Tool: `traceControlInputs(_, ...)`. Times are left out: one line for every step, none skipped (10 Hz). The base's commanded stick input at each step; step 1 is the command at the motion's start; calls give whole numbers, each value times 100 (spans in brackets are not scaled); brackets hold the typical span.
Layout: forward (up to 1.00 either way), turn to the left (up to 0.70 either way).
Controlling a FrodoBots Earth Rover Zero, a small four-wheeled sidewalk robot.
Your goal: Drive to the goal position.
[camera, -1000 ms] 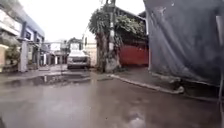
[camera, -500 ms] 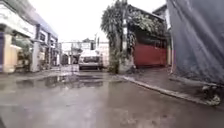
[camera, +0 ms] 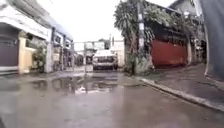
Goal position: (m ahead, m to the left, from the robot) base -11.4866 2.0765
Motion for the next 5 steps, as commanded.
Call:
traceControlInputs(100,27)
traceControlInputs(100,27)
traceControlInputs(84,30)
traceControlInputs(7,44)
traceControlInputs(0,45)
